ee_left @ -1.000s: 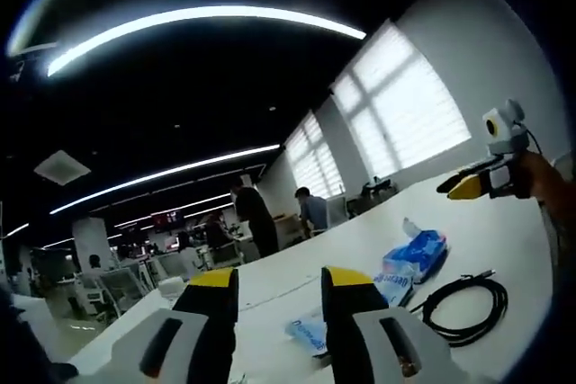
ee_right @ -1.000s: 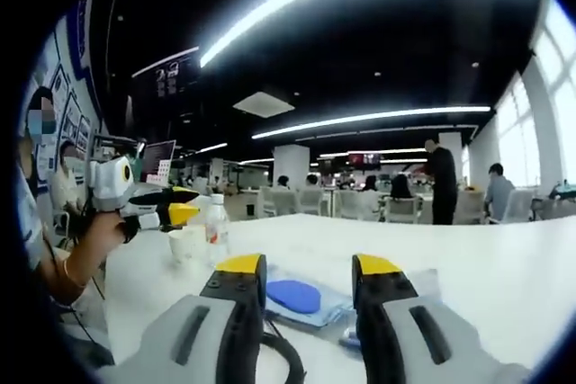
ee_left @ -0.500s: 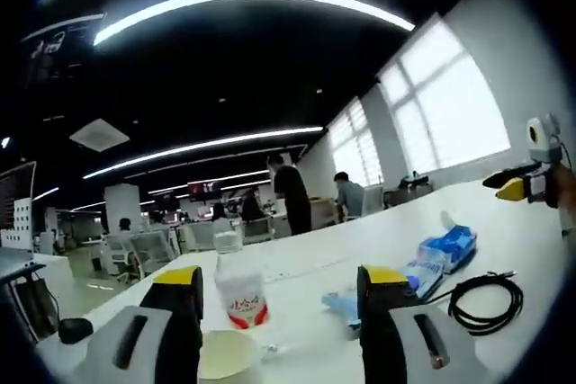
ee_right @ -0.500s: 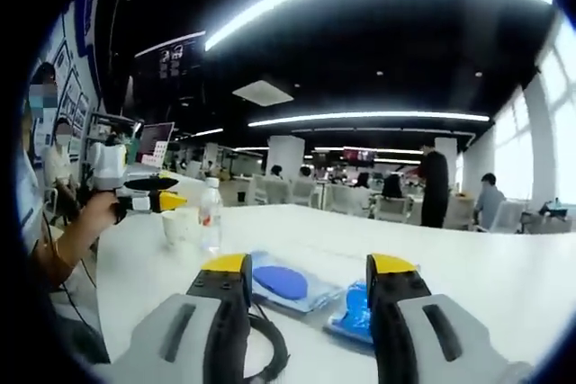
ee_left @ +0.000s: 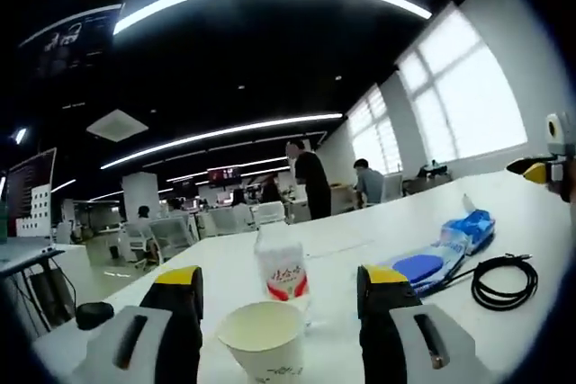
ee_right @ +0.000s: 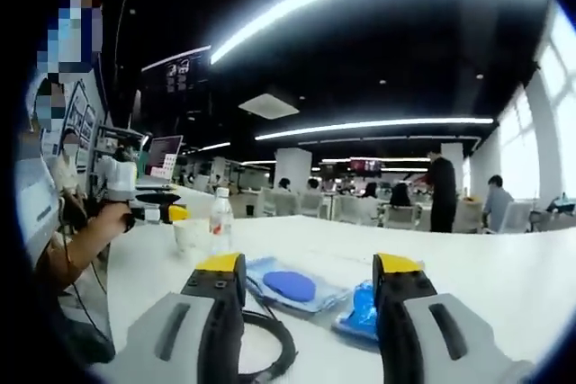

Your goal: Arrange the tabletop items into an orderly group along one side of the table until the central work area is clear of visible clutter.

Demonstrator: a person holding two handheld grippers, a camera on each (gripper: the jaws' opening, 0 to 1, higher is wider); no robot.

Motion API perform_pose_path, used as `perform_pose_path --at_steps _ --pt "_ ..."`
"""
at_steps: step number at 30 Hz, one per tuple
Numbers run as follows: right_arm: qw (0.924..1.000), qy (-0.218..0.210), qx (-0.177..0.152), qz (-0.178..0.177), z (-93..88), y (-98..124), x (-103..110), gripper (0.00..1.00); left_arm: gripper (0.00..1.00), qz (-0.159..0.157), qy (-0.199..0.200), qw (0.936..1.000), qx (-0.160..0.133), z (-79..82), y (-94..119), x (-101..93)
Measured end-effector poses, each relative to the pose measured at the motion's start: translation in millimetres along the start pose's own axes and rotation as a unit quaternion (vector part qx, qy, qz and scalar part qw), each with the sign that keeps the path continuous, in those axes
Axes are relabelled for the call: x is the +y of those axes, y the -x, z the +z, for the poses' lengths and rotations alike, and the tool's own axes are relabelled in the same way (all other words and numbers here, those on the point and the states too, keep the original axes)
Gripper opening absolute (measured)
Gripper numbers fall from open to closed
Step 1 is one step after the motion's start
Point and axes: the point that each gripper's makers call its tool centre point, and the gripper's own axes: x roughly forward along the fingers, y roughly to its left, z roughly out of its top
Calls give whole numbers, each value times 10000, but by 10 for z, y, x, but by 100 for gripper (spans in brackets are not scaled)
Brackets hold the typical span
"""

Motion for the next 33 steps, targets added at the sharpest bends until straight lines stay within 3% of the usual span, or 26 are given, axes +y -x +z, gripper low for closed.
perform_pose_path --at_steps 3,5,8,15,23,27,33 --pt "9999 -121 -103 15 27 29 -2 58 69 57 40 9999 109 -106 -18 39" --pt "9999 -110 -52 -27 -7 55 -14 58 69 137 109 9998 3 -128 -23 66" --pt "9999 -101 10 -70 -53 86 -29 58 69 250 126 9992 276 -344 -50 105" --pt "9996 -163 33 -223 -109 176 -108 56 69 265 301 9979 517 -576 -80 131" --pt "9986 -257 20 -457 -174 326 -210 54 68 244 397 9972 577 -635 -117 161" --pt "9979 -307 144 -560 -276 389 -262 54 55 222 360 9979 492 -619 -109 141" --pt "9964 -408 229 -704 -366 481 -327 53 54 177 427 9975 541 -654 -122 121"
